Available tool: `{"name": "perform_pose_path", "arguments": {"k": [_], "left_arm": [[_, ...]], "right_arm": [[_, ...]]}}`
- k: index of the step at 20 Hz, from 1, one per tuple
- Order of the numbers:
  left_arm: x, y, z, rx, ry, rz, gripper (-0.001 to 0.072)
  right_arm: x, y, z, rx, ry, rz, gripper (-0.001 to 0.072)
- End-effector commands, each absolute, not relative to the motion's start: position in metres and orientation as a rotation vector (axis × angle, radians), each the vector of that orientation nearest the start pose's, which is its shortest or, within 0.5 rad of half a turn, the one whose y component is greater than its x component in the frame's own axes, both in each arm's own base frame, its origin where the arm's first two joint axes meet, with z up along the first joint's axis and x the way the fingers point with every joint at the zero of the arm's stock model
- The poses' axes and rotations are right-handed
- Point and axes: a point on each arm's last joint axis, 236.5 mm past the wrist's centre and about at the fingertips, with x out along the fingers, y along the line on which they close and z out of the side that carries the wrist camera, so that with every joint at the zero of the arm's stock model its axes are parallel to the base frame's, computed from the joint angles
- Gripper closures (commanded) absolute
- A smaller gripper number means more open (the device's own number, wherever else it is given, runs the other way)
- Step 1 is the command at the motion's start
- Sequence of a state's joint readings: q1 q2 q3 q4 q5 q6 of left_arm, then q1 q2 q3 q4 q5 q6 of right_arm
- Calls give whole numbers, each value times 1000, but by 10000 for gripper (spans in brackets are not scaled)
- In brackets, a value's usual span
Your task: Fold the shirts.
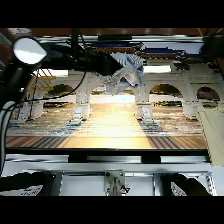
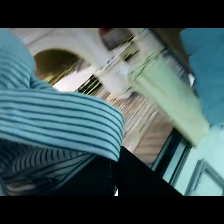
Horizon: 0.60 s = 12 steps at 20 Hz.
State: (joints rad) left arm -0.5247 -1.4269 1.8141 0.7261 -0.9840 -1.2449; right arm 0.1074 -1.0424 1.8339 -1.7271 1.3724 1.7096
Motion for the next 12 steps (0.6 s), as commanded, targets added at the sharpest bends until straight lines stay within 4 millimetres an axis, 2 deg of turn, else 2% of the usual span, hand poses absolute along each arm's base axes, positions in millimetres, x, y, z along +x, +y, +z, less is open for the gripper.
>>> {"name": "perform_pose_path", "arguments": {"k": [1, 4, 6, 7, 8, 10, 12], "left_arm": [[327, -380, 406, -399, 285, -1187, 649], [314, -351, 484, -390, -16, -1124, 650], [310, -324, 525, -365, -183, -1051, 650], [309, -313, 536, -338, -238, -1012, 650], [311, -308, 540, -303, -263, -983, 650], [324, -301, 536, -204, -298, -906, 650], [338, -282, 550, -172, -388, -800, 651]], "right_arm": [[310, -34, 426, 3, 326, -191, 99], [288, -36, 441, 13, 274, -189, 99], [284, -36, 441, 17, 275, -186, 99], [285, -35, 439, 20, 284, -181, 98], [287, -32, 437, 22, 290, -172, 99], [297, -25, 431, 30, 311, -145, 99], [310, -13, 421, 43, 346, -105, 98]]}}
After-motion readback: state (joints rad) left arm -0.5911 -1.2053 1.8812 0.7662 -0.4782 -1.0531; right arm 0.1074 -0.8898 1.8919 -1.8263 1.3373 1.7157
